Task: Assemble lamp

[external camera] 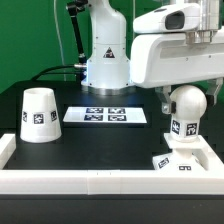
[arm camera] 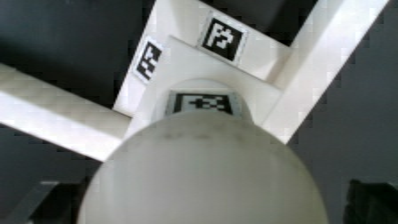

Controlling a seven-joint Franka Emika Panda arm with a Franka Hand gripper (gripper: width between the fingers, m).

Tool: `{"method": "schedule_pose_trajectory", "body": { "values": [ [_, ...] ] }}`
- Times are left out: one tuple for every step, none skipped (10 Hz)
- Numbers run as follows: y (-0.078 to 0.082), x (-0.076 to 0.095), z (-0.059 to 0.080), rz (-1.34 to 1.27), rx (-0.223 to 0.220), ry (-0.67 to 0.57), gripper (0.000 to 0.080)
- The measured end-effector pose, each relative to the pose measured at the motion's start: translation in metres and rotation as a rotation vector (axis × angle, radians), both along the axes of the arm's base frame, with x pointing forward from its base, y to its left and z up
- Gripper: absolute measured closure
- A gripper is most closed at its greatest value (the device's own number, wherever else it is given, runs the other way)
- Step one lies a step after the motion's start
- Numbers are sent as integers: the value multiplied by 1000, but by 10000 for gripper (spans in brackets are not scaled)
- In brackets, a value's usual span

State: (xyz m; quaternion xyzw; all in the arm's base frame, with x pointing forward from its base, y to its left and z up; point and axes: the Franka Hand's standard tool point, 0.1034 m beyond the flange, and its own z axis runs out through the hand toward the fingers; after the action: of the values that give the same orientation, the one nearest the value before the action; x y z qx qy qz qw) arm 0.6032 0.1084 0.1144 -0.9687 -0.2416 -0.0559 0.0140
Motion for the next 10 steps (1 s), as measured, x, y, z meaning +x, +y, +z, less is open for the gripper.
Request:
{"method": "schedule_pose_trajectory", "body": {
  "values": [
    [-2,1,1,126,-21,-10,101],
    [-2,1,1,200,-30,-14,101],
    [-2,2,1,292,-43,-18,101],
    [-2,4,0,435,-70,-23,101],
    [-3,7,-1,492,-78,-25,101],
    [-4,9,-1,600,-104,-20,101],
    [-4,11,-2,664,-127,-20,101],
    [-4,11,-2,700,-140,-20,101],
    [-5,11,-2,772,-158,-19,101],
    [-7,12,-3,839,-172,-18,101]
  ]
}}
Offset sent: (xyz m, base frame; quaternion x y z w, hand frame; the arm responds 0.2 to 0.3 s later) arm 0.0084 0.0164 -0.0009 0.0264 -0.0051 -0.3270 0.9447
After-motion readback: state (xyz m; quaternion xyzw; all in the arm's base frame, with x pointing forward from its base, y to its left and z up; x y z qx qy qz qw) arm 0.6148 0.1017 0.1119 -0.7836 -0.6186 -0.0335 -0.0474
